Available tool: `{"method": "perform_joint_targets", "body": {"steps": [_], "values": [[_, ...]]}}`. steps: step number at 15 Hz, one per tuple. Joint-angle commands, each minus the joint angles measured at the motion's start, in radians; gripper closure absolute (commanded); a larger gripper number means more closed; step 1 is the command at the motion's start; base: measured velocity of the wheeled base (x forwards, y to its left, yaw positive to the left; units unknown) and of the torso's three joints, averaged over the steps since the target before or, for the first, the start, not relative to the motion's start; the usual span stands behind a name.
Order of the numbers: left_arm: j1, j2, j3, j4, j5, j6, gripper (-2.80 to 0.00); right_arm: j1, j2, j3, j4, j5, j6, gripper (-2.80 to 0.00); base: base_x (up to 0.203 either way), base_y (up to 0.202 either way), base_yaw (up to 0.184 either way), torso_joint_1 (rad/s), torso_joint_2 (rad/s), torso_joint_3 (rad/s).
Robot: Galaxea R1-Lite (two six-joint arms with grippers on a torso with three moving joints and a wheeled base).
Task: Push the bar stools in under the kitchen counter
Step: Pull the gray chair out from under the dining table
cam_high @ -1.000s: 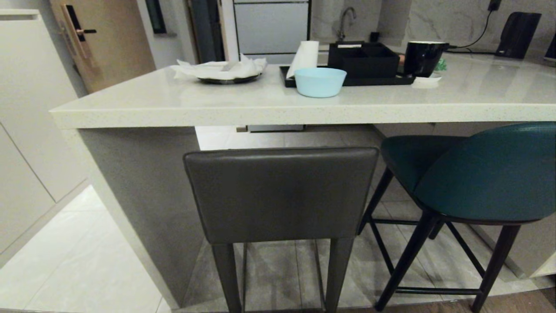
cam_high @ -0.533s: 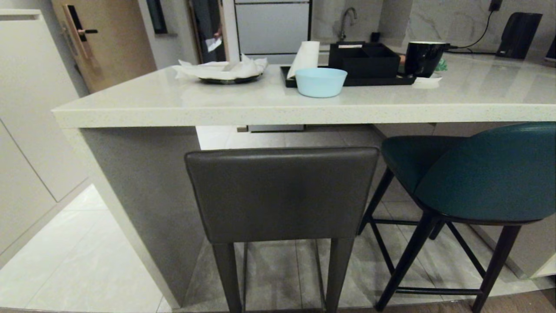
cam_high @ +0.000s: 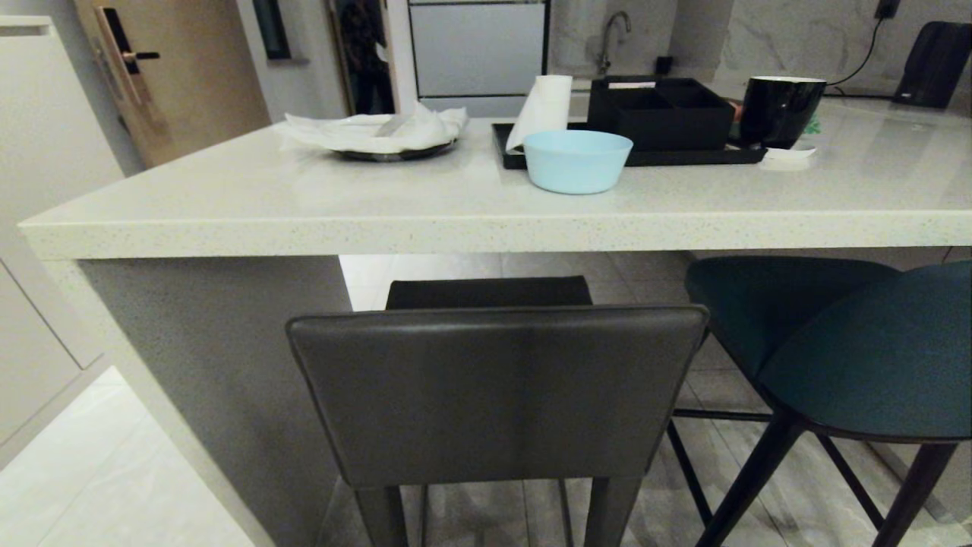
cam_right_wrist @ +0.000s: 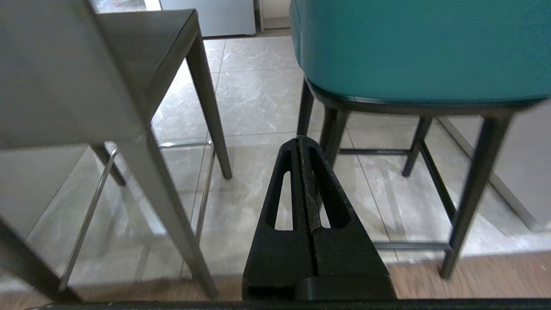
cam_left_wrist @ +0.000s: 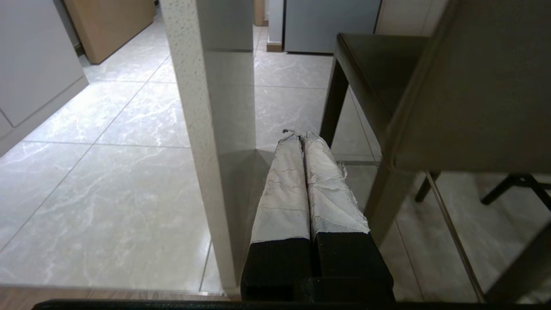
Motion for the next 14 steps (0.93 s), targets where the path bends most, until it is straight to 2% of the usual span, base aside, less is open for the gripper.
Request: {"method": "perform_joint_targets", "body": {"steps": [1,11,12,14], "values": [[0.0,-0.002,0.018,-0.001,0.0,-0.001,0.0,-0.002,0.001,0.001,0.0,0.0,0.0,0.0,0.123,0.0,0.004,0.011,0.01,0.003],[0.0,-0.002,0.018,-0.001,0.0,-0.001,0.0,0.0,0.001,0.001,0.0,0.0,-0.001,0.0,0.0,0.0,0.0,0.0,0.0,0.0],[0.0,-0.002,0.018,-0.001,0.0,-0.001,-2.8,0.0,0.001,0.001,0.0,0.0,-0.001,0.0,0.0,0.0,0.0,0.0,0.0,0.0],[0.0,-0.002,0.018,-0.001,0.0,-0.001,-2.8,0.0,0.001,0.001,0.0,0.0,-0.001,0.0,0.0,0.0,0.0,0.0,0.0,0.0]]}}
